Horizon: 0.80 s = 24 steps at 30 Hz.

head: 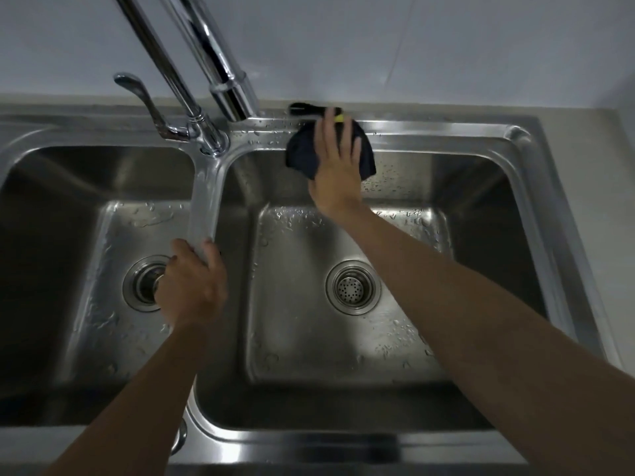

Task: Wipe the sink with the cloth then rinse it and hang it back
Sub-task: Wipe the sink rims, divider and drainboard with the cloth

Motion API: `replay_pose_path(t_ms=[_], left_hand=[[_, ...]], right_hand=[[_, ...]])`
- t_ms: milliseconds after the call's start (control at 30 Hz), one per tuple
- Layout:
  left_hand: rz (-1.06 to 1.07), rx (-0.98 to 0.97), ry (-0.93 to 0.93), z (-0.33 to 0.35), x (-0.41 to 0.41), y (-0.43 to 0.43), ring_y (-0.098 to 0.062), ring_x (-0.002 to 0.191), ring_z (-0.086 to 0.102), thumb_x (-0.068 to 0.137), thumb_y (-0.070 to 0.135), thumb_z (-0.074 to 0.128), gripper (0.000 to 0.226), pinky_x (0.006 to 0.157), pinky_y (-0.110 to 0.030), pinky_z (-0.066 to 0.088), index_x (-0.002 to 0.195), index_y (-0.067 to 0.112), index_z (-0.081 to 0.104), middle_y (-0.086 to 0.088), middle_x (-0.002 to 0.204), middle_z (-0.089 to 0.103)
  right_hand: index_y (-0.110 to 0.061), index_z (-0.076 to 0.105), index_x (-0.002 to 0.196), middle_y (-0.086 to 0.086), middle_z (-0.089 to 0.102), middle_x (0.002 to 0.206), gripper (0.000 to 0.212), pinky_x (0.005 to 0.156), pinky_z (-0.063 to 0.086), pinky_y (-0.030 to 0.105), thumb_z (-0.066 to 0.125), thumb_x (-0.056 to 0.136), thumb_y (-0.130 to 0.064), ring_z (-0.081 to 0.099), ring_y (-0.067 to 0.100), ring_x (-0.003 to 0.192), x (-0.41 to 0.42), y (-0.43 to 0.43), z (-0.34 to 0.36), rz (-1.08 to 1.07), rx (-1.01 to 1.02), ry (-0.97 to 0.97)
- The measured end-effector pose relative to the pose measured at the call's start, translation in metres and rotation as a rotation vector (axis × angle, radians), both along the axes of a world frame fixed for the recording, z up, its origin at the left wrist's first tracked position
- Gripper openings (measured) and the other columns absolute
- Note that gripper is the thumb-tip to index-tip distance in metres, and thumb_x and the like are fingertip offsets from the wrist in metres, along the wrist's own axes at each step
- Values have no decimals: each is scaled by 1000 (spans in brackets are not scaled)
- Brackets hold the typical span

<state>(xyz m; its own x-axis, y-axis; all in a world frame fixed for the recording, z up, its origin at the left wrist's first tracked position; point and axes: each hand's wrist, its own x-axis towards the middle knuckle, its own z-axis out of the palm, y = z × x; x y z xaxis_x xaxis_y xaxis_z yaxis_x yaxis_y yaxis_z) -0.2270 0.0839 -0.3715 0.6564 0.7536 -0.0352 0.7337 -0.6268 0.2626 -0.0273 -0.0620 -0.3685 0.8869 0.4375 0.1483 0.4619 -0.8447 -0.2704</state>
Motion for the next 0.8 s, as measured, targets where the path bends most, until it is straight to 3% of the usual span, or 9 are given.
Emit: replay_pose_path(t_ms=[67,133,300,400,500,667,800], left_hand=[[47,-40,-40,5,2,-4,-46,80,60,95,38,29,39,64,-43,40,102,3,45,-26,96,58],[13,-20,-29,4,1,-3,-44,77,58,95,36,29,39,61,-41,39,103,2,45,-25,97,57],[18,-32,-8,13,-2,-5,-31,75,47,95,40,25,43,68,-37,33,105,2,43,-11,82,45],[9,-27,-11,19,-2,-8,-36,83,54,96,39,26,43,68,-36,32,107,2,44,-10,83,44],[18,-58,-27,19,-2,-7,-34,79,51,96,40,27,43,68,-36,34,106,2,44,-11,83,45],[54,-88,-102,15,2,-8,-45,80,61,95,41,28,42,70,-46,49,101,2,43,-27,95,60],[47,-104,-102,15,1,-7,-45,82,61,95,43,29,40,71,-48,48,99,5,42,-27,96,62]], right_hand=[[-12,-3,151,7,-9,159,94,117,-4,45,60,81,-10,-10,32,145,8,-21,-1,210,-129,-57],[-15,-1,151,3,-7,159,98,119,-1,44,61,76,-3,-8,29,146,18,-51,0,219,-159,-78],[-17,4,151,4,-5,160,90,116,-1,45,53,78,1,-4,30,146,30,-133,-2,-239,-31,15],[-13,4,151,7,-5,159,75,117,3,49,49,90,-15,-5,33,145,29,-141,3,-641,162,105],[-8,4,151,10,-4,159,72,117,8,50,44,94,-25,-3,37,145,30,-103,12,-821,240,165],[-7,-1,150,16,-7,158,84,114,-2,56,47,90,-41,-8,49,140,16,1,16,-696,122,183],[-17,-1,151,8,-12,158,84,113,-10,52,52,88,-33,-16,46,140,0,62,15,-205,4,83]])
